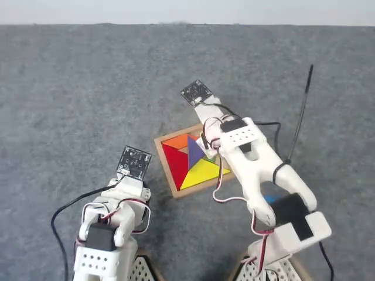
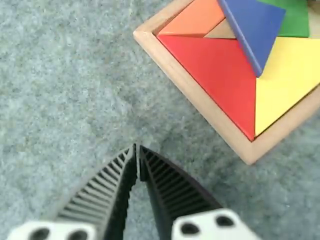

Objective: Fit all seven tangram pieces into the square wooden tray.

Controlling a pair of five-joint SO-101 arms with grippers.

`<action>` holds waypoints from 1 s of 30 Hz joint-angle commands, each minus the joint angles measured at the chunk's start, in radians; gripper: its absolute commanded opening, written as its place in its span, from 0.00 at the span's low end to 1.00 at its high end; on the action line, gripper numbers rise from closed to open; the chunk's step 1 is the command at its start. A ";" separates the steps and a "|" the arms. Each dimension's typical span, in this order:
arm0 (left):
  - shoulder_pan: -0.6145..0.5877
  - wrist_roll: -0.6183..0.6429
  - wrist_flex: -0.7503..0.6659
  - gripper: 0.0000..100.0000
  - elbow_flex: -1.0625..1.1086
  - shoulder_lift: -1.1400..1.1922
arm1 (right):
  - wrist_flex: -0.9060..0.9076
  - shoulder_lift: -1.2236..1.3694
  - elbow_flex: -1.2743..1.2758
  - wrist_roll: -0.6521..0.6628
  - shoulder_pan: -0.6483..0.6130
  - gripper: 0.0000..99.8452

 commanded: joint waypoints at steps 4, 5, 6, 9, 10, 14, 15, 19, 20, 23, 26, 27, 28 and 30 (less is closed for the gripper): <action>-0.005 0.005 0.005 0.01 -0.012 -0.021 | 0.019 -0.223 0.021 -0.051 -0.183 0.01; -0.005 0.005 0.005 0.01 -0.012 -0.021 | -0.002 -0.249 0.052 -0.058 -0.216 0.01; -0.005 0.005 0.005 0.01 -0.012 -0.021 | -0.024 -0.263 0.080 -0.061 -0.243 0.01; -0.005 0.005 0.005 0.01 -0.012 -0.021 | -0.054 -0.263 0.124 -0.064 -0.295 0.01; -0.005 0.005 0.005 0.01 -0.012 -0.021 | -0.056 -0.252 0.126 -0.064 -0.300 0.01; -0.005 0.005 0.005 0.01 -0.012 -0.021 | -0.061 -0.170 0.124 -0.060 -0.295 0.01; -0.005 0.005 0.005 0.01 -0.012 -0.021 | -0.061 -0.143 0.123 -0.058 -0.295 0.01; -0.005 0.005 0.005 0.01 -0.012 -0.021 | -0.061 -0.081 0.123 -0.057 -0.282 0.01; -0.005 0.005 0.005 0.01 -0.012 -0.021 | -0.061 -0.073 0.123 -0.057 -0.272 0.01; -0.005 0.005 0.005 0.01 -0.012 -0.021 | -0.051 -0.059 0.124 -0.057 -0.232 0.01; -0.005 0.005 0.005 0.01 -0.012 -0.021 | -0.051 -0.059 0.126 -0.055 -0.199 0.01; -0.005 0.005 0.005 0.01 -0.012 -0.021 | -0.051 -0.059 0.124 -0.048 -0.193 0.01; -0.005 0.005 0.005 0.01 -0.012 -0.021 | -0.051 -0.059 0.124 -0.029 -0.188 0.01; -0.005 0.005 0.005 0.01 -0.012 -0.021 | -0.048 -0.061 0.124 -0.006 -0.182 0.01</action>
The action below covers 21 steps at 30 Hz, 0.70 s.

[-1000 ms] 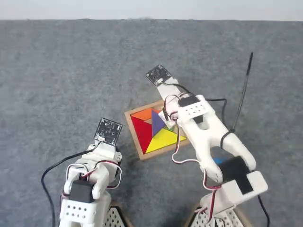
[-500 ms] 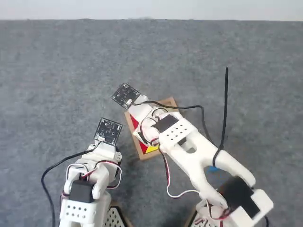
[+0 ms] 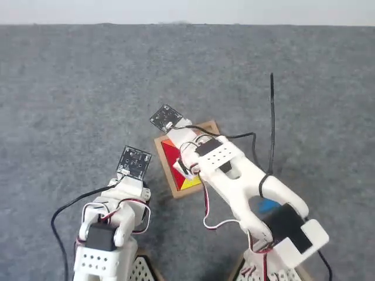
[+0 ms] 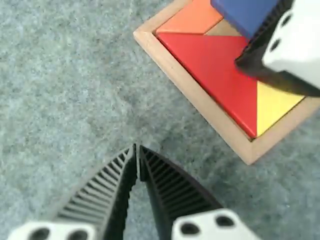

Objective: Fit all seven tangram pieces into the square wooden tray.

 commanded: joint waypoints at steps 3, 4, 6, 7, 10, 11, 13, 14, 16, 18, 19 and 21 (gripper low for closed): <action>-0.005 0.005 0.005 0.01 -0.012 -0.021 | 0.007 -0.001 -0.015 0.048 0.054 0.01; -0.005 0.005 0.005 0.01 -0.012 -0.021 | 0.013 0.001 -0.023 0.048 0.059 0.01; -0.005 0.005 0.005 0.01 -0.012 -0.021 | 0.021 0.002 -0.037 0.048 0.082 0.01; -0.005 0.005 0.005 0.01 -0.012 -0.021 | 0.021 0.002 -0.043 0.048 0.093 0.01; -0.005 0.005 0.005 0.01 -0.012 -0.021 | 0.018 0.002 -0.061 0.048 0.124 0.01; -0.005 0.005 0.005 0.01 -0.012 -0.021 | 0.016 0.002 -0.069 0.048 0.130 0.01; -0.005 0.005 0.005 0.01 -0.012 -0.021 | 0.016 0.002 -0.084 0.048 0.131 0.01; -0.005 0.005 0.005 0.01 -0.012 -0.021 | 0.016 0.004 -0.092 0.048 0.131 0.01; -0.005 0.005 0.005 0.01 -0.012 -0.021 | 0.016 0.004 -0.107 0.048 0.131 0.01; -0.005 0.005 0.005 0.01 -0.012 -0.021 | 0.018 0.004 -0.123 0.048 0.133 0.01; -0.005 0.005 0.005 0.01 -0.012 -0.021 | 0.016 0.005 -0.127 0.048 0.133 0.01; -0.005 0.005 0.005 0.01 -0.012 -0.021 | 0.016 0.012 -0.141 0.048 0.133 0.01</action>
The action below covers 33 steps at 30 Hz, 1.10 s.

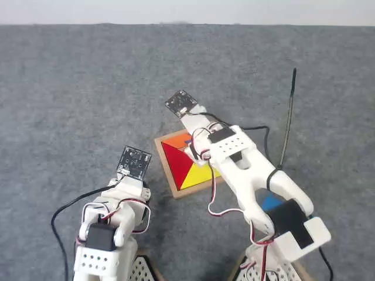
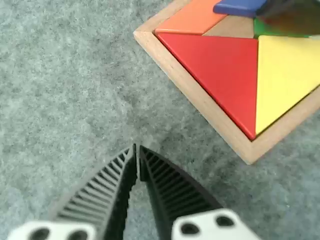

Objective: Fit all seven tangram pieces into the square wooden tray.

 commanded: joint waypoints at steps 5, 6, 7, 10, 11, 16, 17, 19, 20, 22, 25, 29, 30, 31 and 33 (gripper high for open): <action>-0.005 0.005 0.005 0.01 -0.012 -0.021 | 0.013 0.127 -0.169 0.011 0.056 0.01; -0.005 0.005 0.005 0.01 -0.012 -0.021 | 0.013 0.156 -0.189 0.012 0.067 0.01; -0.005 0.005 0.005 0.01 -0.012 -0.021 | 0.013 0.177 -0.207 0.012 0.074 0.01; -0.005 0.005 0.005 0.01 -0.012 -0.021 | 0.015 0.228 -0.262 0.046 0.091 0.01; -0.005 0.005 0.005 0.01 -0.012 -0.021 | 0.015 0.237 -0.273 0.051 0.096 0.01; -0.005 0.005 0.005 0.01 -0.012 -0.021 | 0.015 0.246 -0.282 0.061 0.094 0.01; -0.005 0.005 0.005 0.01 -0.012 -0.021 | 0.015 0.243 -0.281 0.060 0.093 0.01; -0.005 0.005 0.005 0.01 -0.012 -0.021 | 0.038 0.220 -0.281 0.060 0.088 0.01; -0.005 0.005 0.005 0.01 -0.012 -0.021 | 0.054 0.194 -0.281 0.060 0.084 0.01; -0.005 0.005 0.005 0.01 -0.012 -0.021 | 0.085 0.108 -0.264 0.051 0.084 0.01; -0.005 0.005 0.005 0.01 -0.012 -0.021 | 0.070 -0.048 -0.184 0.051 0.085 0.01; -0.005 0.005 0.005 0.01 -0.012 -0.021 | 0.022 -0.191 -0.066 0.025 0.130 0.01; -0.005 0.005 0.005 0.01 -0.012 -0.021 | 0.010 -0.202 -0.051 0.006 0.156 0.01; -0.005 0.005 0.005 0.01 -0.012 -0.021 | -0.001 -0.199 -0.044 -0.009 0.183 0.01; -0.005 0.005 0.005 0.01 -0.012 -0.021 | -0.010 -0.160 -0.048 -0.023 0.226 0.01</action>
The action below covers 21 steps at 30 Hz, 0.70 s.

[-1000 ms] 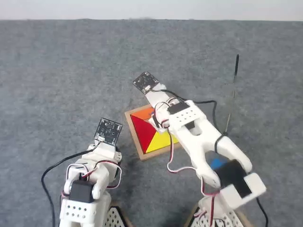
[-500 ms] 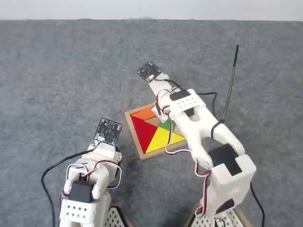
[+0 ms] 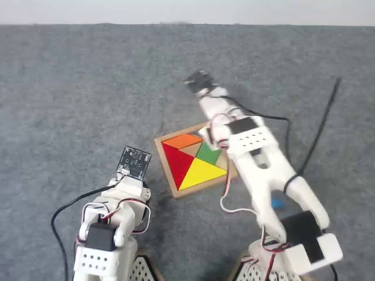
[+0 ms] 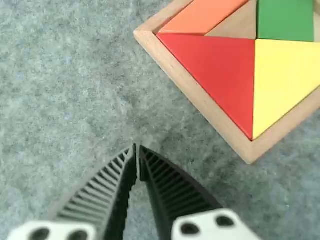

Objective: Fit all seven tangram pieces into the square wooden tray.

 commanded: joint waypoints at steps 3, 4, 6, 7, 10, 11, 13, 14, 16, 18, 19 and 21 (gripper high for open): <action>-0.005 0.005 0.005 0.01 -0.012 -0.021 | -0.038 0.067 -0.057 -0.044 0.116 0.01; -0.005 0.005 0.005 0.01 -0.012 -0.021 | -0.035 0.108 -0.080 -0.043 0.119 0.01; -0.005 0.005 0.005 0.01 -0.012 -0.021 | -0.030 0.177 -0.127 -0.043 0.110 0.01; -0.005 0.005 0.005 0.01 -0.012 -0.021 | -0.030 0.206 -0.147 -0.043 0.101 0.01; -0.005 0.005 0.005 0.01 -0.012 -0.021 | -0.028 0.268 -0.181 -0.041 0.070 0.01; -0.005 0.005 0.005 0.01 -0.012 -0.021 | -0.028 0.277 -0.183 -0.040 0.059 0.01; -0.005 0.005 0.005 0.01 -0.012 -0.021 | -0.028 0.289 -0.183 -0.038 0.038 0.01; -0.005 0.005 0.005 0.01 -0.012 -0.021 | -0.028 0.294 -0.183 -0.028 0.030 0.01; -0.005 0.005 0.005 0.01 -0.012 -0.021 | -0.028 0.297 -0.178 -0.005 0.018 0.01; -0.005 0.005 0.005 0.01 -0.012 -0.021 | -0.028 0.297 -0.178 -0.006 0.019 0.01; -0.005 0.005 0.005 0.01 -0.012 -0.021 | -0.028 0.291 -0.178 -0.006 0.022 0.01; -0.005 0.005 0.005 0.01 -0.012 -0.021 | -0.007 0.277 -0.184 -0.006 0.038 0.01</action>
